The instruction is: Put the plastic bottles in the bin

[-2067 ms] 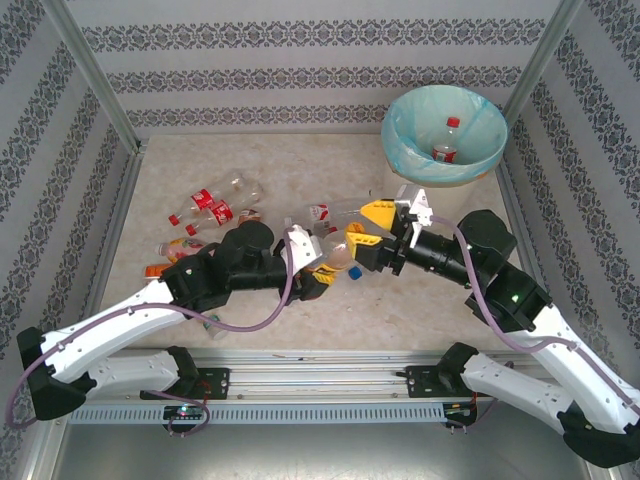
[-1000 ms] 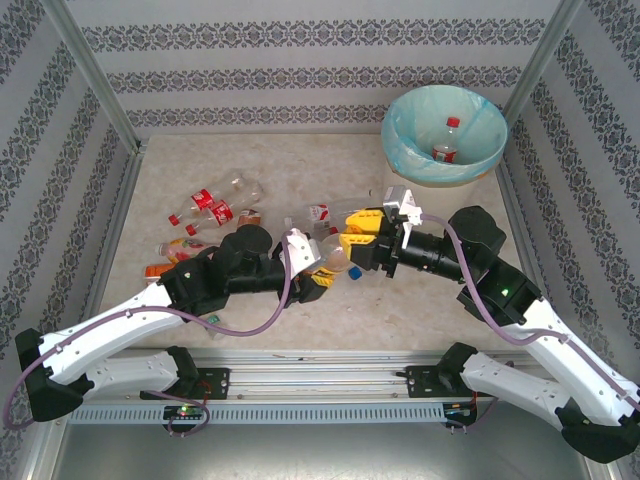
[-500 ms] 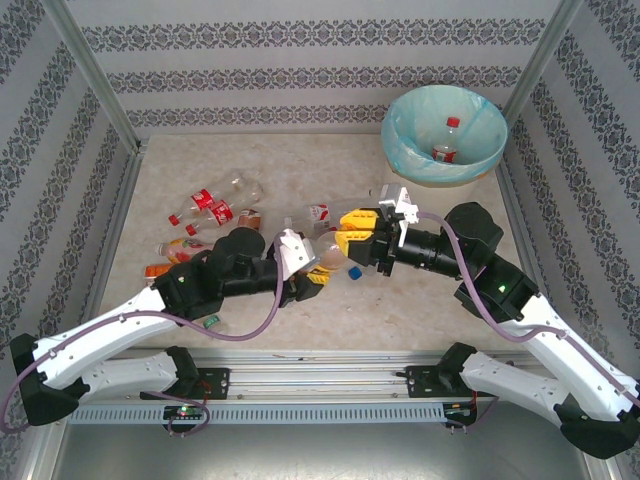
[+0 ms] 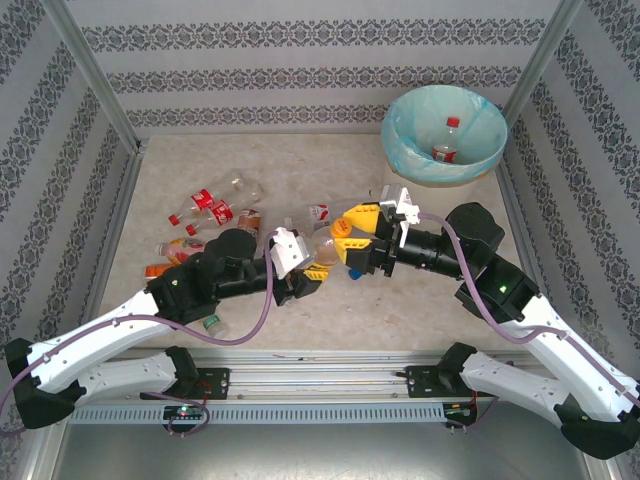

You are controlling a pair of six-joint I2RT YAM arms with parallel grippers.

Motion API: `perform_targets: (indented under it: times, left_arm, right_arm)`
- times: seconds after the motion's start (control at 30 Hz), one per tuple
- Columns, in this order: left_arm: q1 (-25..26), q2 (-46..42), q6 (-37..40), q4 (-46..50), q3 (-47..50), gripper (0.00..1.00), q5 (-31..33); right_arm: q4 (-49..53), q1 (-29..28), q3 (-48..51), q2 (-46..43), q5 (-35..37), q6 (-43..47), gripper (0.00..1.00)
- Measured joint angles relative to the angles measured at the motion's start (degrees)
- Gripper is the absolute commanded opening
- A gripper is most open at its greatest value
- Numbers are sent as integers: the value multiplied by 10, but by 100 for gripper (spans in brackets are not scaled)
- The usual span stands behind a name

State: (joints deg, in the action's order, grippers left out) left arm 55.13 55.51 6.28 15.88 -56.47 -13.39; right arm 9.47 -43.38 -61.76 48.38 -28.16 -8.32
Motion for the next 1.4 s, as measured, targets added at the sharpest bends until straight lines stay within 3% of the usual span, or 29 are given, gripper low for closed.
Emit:
perform_targets:
  times: [0.17, 0.33, 0.67, 0.87, 0.97, 1.13, 1.4]
  left_arm:
    - [0, 12, 0, 0, 0, 0, -14]
    - [0, 27, 0, 0, 0, 0, -29]
    - [0, 17, -1, -1, 8, 1, -17]
    - [0, 14, -3, -13, 14, 32, -16]
    - [3, 11, -5, -19, 16, 62, -13]
    - [4, -19, -16, -49, 33, 89, 11]
    - [4, -62, -18, -98, 50, 98, 88]
  right_arm:
    - [-15, 0, 0, 4, -2, -7, 57]
    - [-25, 0, 0, 12, -5, -12, 32]
    - [-29, 0, 3, 12, -15, -9, 2]
    - [-29, 0, 5, 6, -11, -9, 0]
    - [-29, -3, 5, 3, -6, -9, 0]
    - [-20, -3, 5, -9, 24, -9, 0]
    - [10, -3, -13, -26, 96, 9, 0]
